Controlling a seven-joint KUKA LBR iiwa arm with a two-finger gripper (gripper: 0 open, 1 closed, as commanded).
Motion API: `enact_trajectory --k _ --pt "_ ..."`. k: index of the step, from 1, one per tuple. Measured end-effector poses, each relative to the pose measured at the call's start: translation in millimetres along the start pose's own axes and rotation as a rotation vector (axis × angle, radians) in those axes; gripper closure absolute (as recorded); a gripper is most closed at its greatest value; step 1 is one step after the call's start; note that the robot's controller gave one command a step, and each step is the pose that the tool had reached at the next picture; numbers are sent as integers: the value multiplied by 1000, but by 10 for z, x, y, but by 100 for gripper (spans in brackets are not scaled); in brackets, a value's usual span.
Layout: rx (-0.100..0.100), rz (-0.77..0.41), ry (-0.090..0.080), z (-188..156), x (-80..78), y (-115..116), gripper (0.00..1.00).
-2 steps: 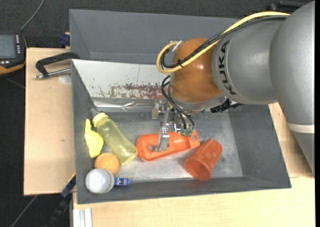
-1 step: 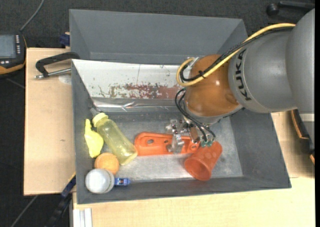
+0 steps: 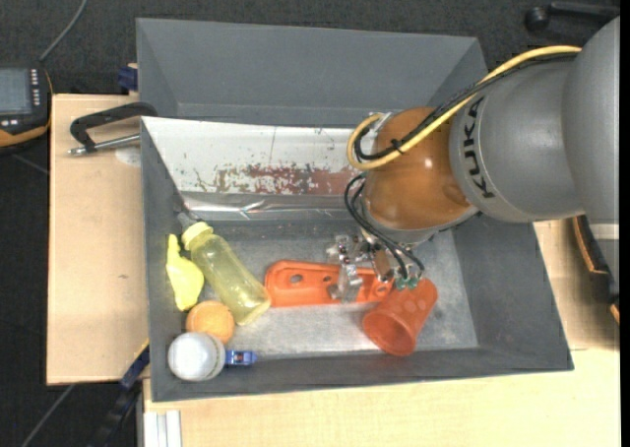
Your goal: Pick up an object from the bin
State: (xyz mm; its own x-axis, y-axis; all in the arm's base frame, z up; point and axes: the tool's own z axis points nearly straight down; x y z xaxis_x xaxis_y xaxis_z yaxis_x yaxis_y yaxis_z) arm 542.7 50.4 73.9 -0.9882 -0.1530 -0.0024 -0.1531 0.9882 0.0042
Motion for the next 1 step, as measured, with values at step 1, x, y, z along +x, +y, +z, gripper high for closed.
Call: enact_trajectory --k 1 --pt "0 -18 0 -31 41 -40 100"
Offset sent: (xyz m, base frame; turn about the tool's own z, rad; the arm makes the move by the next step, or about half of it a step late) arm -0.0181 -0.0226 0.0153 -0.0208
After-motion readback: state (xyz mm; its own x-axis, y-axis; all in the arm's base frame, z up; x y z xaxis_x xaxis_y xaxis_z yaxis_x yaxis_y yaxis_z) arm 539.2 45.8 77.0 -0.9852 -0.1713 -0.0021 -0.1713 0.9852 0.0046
